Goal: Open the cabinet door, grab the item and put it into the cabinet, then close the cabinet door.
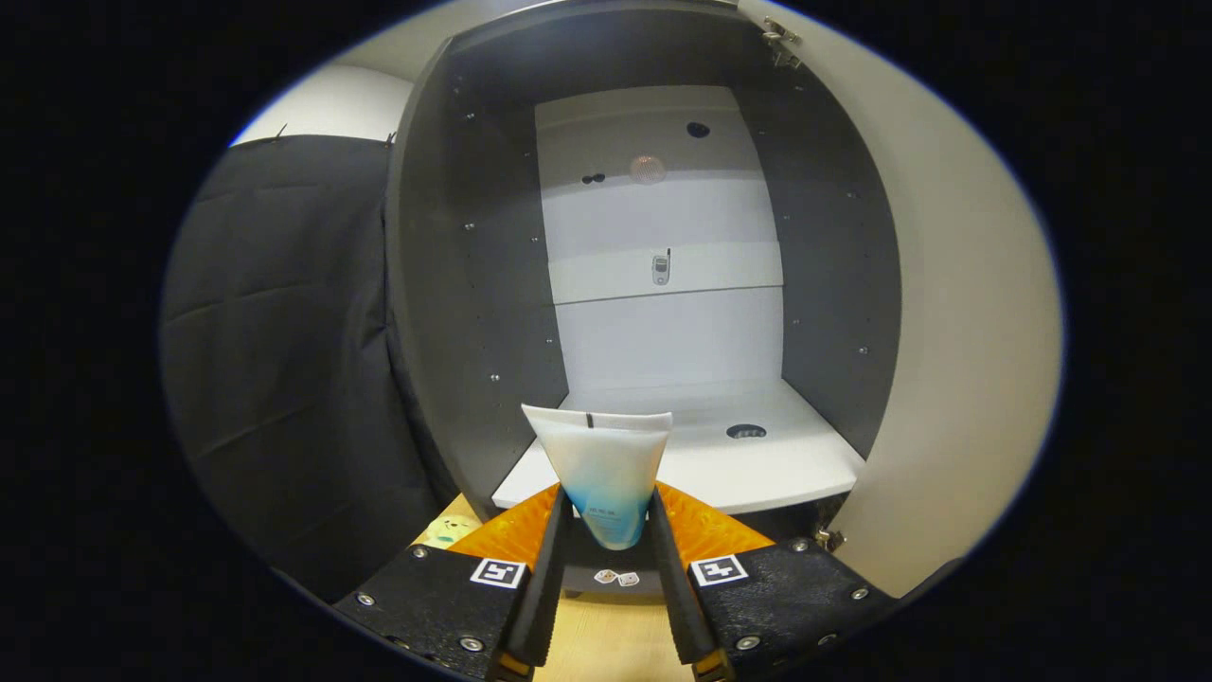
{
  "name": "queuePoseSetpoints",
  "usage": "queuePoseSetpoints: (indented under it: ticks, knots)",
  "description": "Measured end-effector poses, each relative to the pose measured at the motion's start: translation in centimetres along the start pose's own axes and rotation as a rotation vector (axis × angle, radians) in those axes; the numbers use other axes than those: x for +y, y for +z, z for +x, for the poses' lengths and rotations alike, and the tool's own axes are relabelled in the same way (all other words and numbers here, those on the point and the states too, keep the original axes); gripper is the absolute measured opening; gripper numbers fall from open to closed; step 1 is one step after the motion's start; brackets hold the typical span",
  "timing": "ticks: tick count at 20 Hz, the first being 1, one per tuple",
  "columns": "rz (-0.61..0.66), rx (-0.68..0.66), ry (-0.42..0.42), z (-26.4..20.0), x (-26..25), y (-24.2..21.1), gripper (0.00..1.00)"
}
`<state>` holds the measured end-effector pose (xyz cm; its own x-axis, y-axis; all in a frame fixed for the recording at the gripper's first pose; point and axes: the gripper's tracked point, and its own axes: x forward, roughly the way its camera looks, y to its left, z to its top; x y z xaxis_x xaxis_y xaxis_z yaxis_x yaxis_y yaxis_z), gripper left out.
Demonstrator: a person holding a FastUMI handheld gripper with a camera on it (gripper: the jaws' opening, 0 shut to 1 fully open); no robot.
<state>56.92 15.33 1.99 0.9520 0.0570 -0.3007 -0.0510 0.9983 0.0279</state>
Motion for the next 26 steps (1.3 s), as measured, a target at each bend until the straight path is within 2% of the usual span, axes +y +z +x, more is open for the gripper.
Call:
queuePoseSetpoints:
  ticks: [7, 12, 20, 22, 26]
  knots:
    - [0.01, 0.031, -0.022, 5.8, -0.7, 2.2, 0.49]
    - [0.002, 0.106, -0.039, 9.8, -1.3, 0.3, 0.49]
    - [-0.011, 0.1, -0.052, 11.3, -1.9, 0.0, 0.52]
    - [-0.028, 0.096, -0.046, 11.0, -1.8, -0.1, 0.58]
    - [-0.068, 0.023, -0.064, 8.8, -2.5, 1.3, 0.83]
